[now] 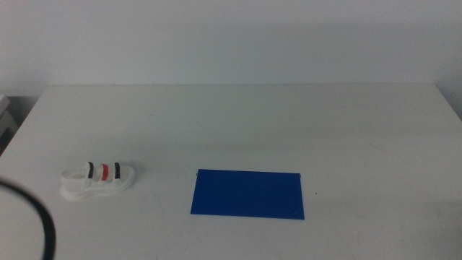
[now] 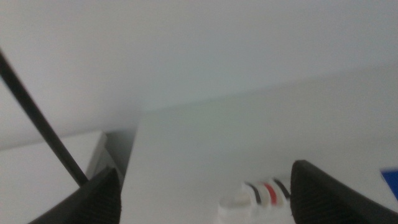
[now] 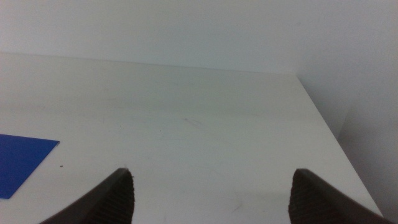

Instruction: Use one arm to grab the shoe from the table and place it on the mat.

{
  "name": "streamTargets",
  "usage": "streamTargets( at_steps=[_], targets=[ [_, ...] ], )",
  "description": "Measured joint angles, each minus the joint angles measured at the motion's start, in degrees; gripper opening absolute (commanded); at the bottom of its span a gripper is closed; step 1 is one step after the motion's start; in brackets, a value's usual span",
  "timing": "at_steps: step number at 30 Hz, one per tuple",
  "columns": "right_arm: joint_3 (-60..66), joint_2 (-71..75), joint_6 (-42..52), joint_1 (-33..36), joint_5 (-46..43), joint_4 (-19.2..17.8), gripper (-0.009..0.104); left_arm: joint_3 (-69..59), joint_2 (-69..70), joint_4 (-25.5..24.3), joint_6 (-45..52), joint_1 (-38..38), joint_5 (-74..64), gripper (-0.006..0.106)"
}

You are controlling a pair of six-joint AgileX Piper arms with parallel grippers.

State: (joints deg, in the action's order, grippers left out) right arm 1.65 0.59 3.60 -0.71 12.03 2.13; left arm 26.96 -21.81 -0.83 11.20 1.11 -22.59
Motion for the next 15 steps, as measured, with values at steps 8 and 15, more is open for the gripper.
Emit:
streamTargets(
  at_steps=[8,15],
  targets=[
    [0.0,0.0,0.0,0.0,0.0,0.0,0.064,24.5,-19.4,-1.7,9.0,-5.7,-25.9,0.094],
    [0.0,0.0,0.0,0.0,0.0,0.0,0.064,37.3,-35.7,-1.2,20.6,-7.6,-43.4,0.094]
  ],
)
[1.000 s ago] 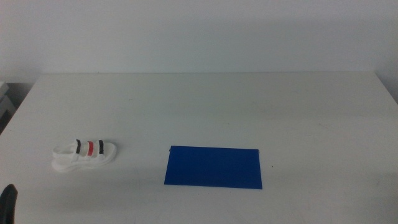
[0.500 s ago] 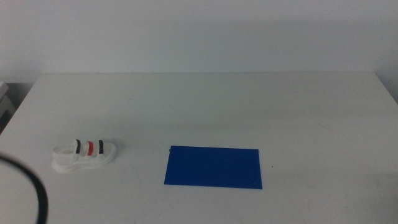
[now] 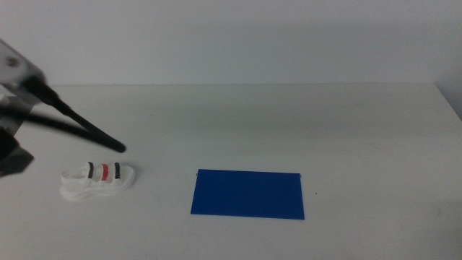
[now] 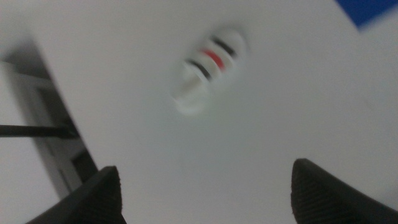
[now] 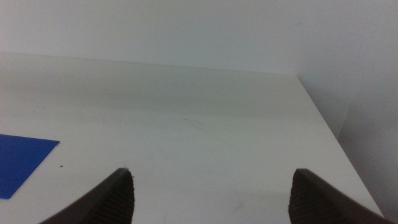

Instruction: Use one arm to grab the shoe from the table and place it on the mat.

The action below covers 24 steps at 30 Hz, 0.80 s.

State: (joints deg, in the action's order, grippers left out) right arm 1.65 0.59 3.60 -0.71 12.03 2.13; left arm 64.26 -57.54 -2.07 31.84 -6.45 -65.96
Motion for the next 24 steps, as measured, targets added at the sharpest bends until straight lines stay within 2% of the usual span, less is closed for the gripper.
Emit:
streamTargets(
  at_steps=[5,11,24],
  targets=[
    [0.0,0.0,0.0,0.0,0.0,0.0,0.064,1.0,-6.7,0.8,5.4,0.0,-3.5,0.094],
    [0.0,0.0,0.0,0.0,0.0,0.0,0.064,1.1,-12.0,1.2,6.5,0.0,-3.7,0.094],
    [0.0,0.0,0.0,0.0,0.0,0.0,0.064,1.2,-21.5,3.6,10.7,0.0,2.9,0.094]
  ],
)
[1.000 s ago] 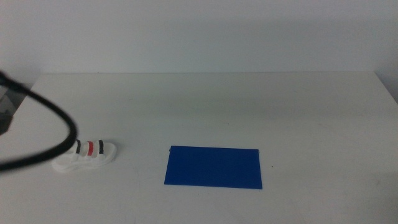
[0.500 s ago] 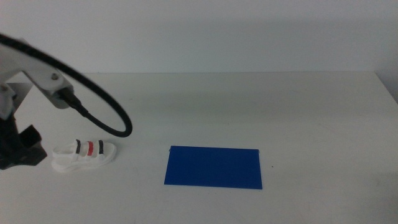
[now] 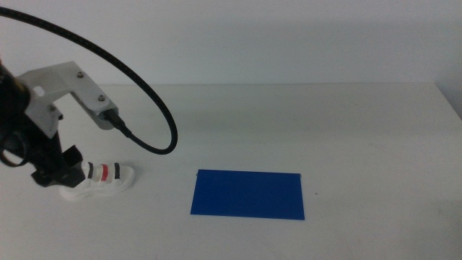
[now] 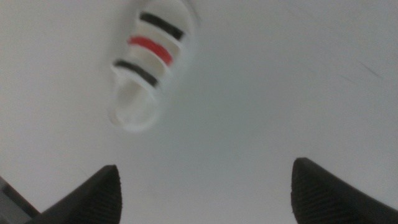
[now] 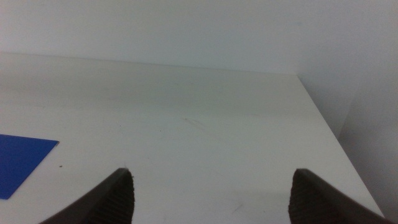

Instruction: Use one arm to grab the shoe from the table and place it on the mat.

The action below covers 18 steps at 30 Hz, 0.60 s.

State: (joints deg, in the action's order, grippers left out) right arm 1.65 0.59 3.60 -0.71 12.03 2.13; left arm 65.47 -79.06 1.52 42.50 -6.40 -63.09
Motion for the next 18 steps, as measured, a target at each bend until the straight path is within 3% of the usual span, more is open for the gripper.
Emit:
streamTargets(
  at_steps=[9,18],
  targets=[
    [0.0,0.0,0.0,0.0,0.0,0.0,0.064,5.1,-10.6,3.1,10.7,4.5,3.7,0.094],
    [0.0,0.0,0.0,0.0,0.0,0.0,0.064,8.7,-24.0,2.5,18.5,5.1,2.8,0.094]
  ],
)
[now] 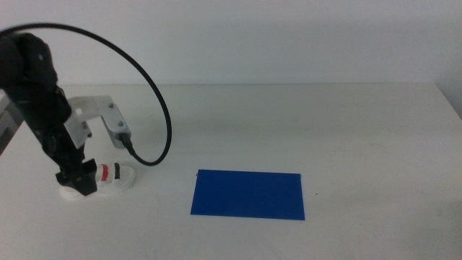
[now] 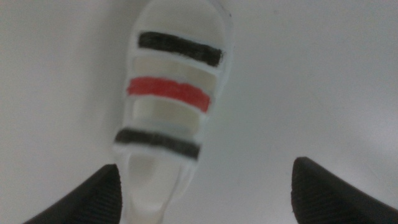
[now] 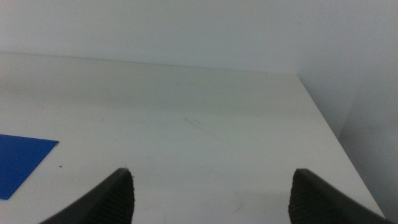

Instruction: Use one arm to grab the shoe from the table and place it on the mat.

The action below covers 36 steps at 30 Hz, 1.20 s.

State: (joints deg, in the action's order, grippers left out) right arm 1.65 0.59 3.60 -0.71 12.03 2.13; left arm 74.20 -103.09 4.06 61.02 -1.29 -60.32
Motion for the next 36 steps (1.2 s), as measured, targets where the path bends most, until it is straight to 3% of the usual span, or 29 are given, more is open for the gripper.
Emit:
streamTargets(
  at_steps=[13,36],
  targets=[
    [0.0,0.0,0.0,0.0,0.0,0.0,0.064,0.6,-7.0,-0.8,4.2,0.0,6.7,0.094],
    [0.0,0.0,0.0,0.0,0.0,0.0,0.064,0.6,-0.2,0.3,2.4,0.0,3.0,0.094]
  ],
)
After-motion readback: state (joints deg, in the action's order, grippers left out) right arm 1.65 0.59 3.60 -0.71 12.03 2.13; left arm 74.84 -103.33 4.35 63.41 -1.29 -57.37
